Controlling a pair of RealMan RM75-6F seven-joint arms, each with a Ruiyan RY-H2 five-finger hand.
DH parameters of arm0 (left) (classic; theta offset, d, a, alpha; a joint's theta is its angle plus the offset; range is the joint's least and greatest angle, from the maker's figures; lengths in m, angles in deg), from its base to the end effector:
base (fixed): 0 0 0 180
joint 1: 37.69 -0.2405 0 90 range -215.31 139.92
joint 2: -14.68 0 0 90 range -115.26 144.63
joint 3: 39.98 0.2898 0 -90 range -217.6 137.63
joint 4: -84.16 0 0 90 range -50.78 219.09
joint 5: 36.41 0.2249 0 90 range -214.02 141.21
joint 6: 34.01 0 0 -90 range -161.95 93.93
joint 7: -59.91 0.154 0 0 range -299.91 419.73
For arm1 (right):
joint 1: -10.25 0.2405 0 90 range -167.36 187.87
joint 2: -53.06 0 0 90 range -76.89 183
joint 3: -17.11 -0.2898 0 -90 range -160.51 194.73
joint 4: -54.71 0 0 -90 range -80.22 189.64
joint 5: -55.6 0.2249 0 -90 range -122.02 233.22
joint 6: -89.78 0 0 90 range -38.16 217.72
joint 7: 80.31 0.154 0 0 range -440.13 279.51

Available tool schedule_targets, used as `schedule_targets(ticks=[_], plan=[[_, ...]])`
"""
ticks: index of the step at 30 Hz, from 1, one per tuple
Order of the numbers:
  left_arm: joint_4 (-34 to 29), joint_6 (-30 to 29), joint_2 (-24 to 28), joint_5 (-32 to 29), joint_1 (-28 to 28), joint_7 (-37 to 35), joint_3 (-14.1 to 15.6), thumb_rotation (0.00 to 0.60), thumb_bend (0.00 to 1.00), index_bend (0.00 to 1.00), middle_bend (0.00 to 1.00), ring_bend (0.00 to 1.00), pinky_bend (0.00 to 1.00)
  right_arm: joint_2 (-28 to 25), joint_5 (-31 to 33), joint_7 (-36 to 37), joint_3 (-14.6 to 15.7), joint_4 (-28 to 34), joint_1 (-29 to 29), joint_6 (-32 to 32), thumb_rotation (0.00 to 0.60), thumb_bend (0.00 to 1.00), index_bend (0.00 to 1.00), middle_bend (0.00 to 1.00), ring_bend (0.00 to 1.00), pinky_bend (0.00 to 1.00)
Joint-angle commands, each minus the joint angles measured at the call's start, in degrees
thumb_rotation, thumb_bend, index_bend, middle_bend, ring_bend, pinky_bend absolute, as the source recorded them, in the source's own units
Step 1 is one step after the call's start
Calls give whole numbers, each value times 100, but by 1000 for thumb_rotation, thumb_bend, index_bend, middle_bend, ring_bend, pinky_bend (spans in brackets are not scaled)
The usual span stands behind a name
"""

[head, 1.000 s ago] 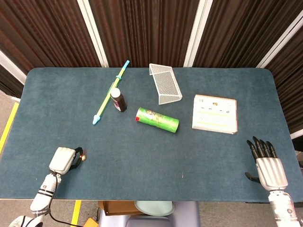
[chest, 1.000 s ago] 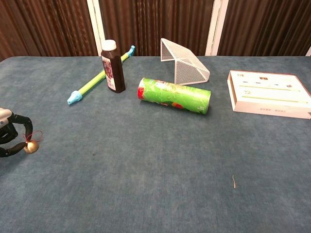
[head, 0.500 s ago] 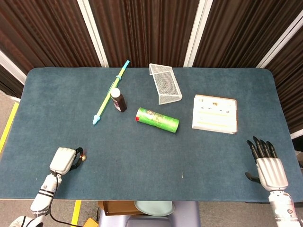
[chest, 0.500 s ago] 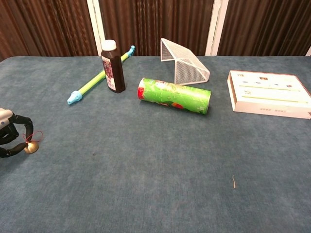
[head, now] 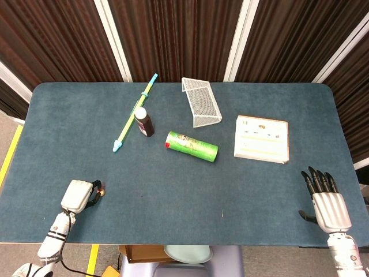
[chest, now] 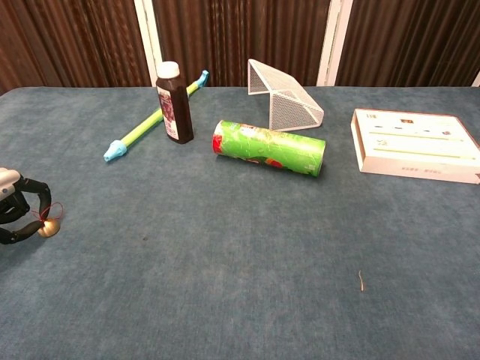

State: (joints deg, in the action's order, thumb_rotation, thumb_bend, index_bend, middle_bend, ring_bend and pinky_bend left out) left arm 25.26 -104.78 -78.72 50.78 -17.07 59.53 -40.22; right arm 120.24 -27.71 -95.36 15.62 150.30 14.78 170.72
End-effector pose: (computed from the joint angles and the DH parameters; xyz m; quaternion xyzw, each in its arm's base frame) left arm -0.3451 0.2861 -0.0168 -0.7133 -0.3526 -0.3500 0.4944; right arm -0.3427 -0.1851 0.1239 0.6340 -0.3800 0.3057 0.6001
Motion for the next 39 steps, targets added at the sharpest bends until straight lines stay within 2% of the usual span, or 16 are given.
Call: schedule_targets(ticks=[1,13,20,25,30,36,38,39], plan=[[4,-1,-1,-1,1,-2,1,600,422,600,953,926,1000,1,-3,-1,2,-2,0,0,600,232,0,0,0,0],[-13,-48,3,12,-3,-9,11,600,422,643,956,926,1000,0,-9,12,2,-6,-3,12,600,231,0,0,0,0],[-199,-276,124,145,-29,81,32,600,421,656,956,926,1000,15,-27,-6,9,-13,-6,24,600,232,0,0,0,0],[-238,-299,240,82,31,131,-101,600,423,657,957,926,1000,29,3,-24,-2,-19,9,-6,600,231,0,0,0,0],[-267,-223,393,-214,72,-25,-363,600,421,656,959,931,1000,20,27,-24,14,-6,23,-65,600,231,0,0,0,0],[-648,-329,583,54,-86,19,-18,600,422,644,961,932,1000,20,-110,2,34,-12,-32,101,600,231,0,0,0,0],[-449,-304,443,-149,10,128,-281,600,421,641,963,933,1000,50,39,-25,-16,-31,19,-27,600,231,0,0,0,0],[-465,-216,411,-183,17,39,-264,600,421,642,964,934,1000,54,15,-36,-4,-25,23,-30,600,231,0,0,0,0]])
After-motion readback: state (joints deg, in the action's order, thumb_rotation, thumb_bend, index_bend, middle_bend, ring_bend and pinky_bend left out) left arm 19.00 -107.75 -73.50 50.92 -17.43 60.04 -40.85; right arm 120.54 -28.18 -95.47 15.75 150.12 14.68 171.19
